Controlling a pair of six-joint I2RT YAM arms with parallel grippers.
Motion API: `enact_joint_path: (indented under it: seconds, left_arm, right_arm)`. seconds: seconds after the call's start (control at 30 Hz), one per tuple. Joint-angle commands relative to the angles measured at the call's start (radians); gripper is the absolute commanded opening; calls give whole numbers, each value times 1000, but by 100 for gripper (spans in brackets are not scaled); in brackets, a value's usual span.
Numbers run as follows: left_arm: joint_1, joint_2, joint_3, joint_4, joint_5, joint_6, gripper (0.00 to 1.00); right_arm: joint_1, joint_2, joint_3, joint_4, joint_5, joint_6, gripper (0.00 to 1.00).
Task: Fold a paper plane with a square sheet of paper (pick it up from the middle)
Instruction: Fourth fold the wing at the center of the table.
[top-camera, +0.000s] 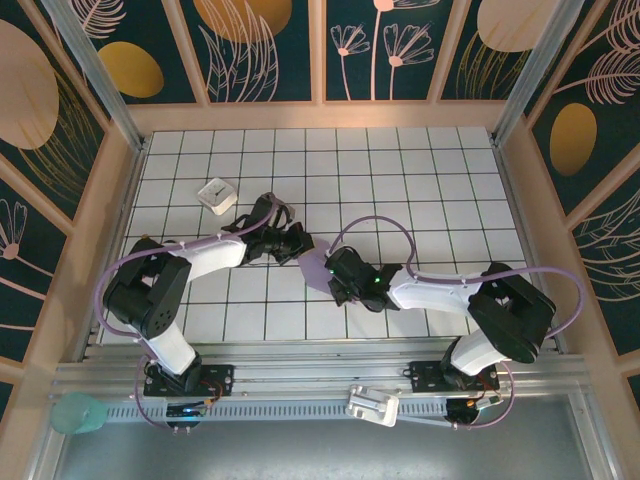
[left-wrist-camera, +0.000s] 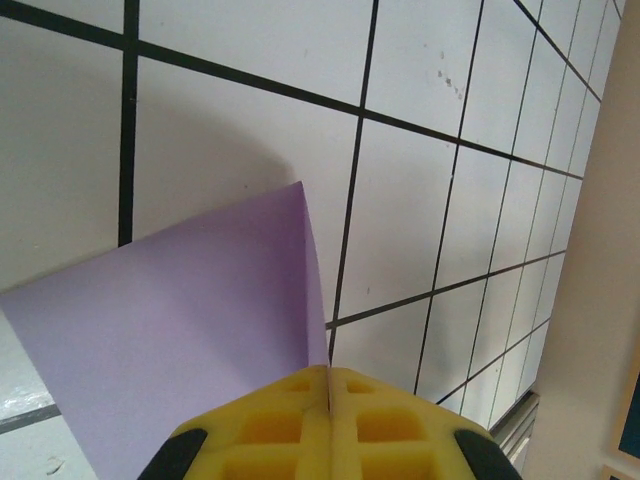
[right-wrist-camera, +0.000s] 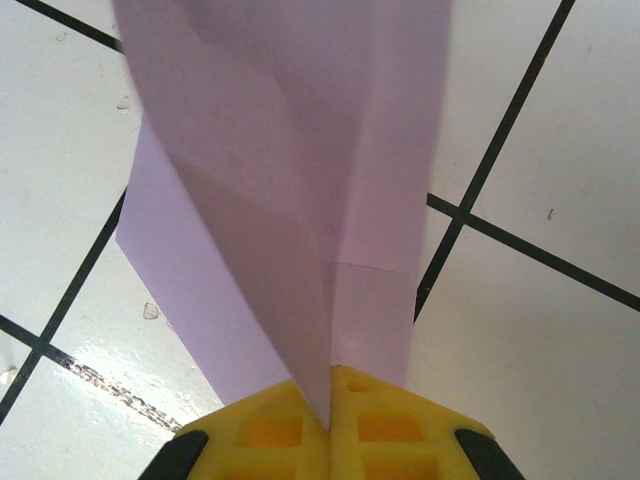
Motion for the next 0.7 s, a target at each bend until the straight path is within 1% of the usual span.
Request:
enact_joint_path:
  seconds: [0.0,0.13,0.27,0.33,0.47,0.6,0.67]
  left_arm:
    - [11,39,28,-45,6,17,0]
    - [13,50,37,-55,-2,33,0]
    - [24,49,56,-80,-22,61,14]
    - [33,39,70,-96,-34,78,26]
    - [53,16,104,-138,-70,126,44]
    - [57,-23,107,-163,-98,156,53]
    - [58,-37,82,-141,-85,142,54]
  right_arm:
    - [-3,12,17,-24,-18,-7,5]
    - [-30,3,-8,26,-103,18,4]
    - [-57,-8,-38,78,-190,41,4]
    - [-71,-13,-49,94,-239,54,4]
    - [-102,-30,-75,129,-317,70,3]
    - [-129,-34,-96,155,-367,83,3]
    - [-143,-31,-106,170,-398,90,4]
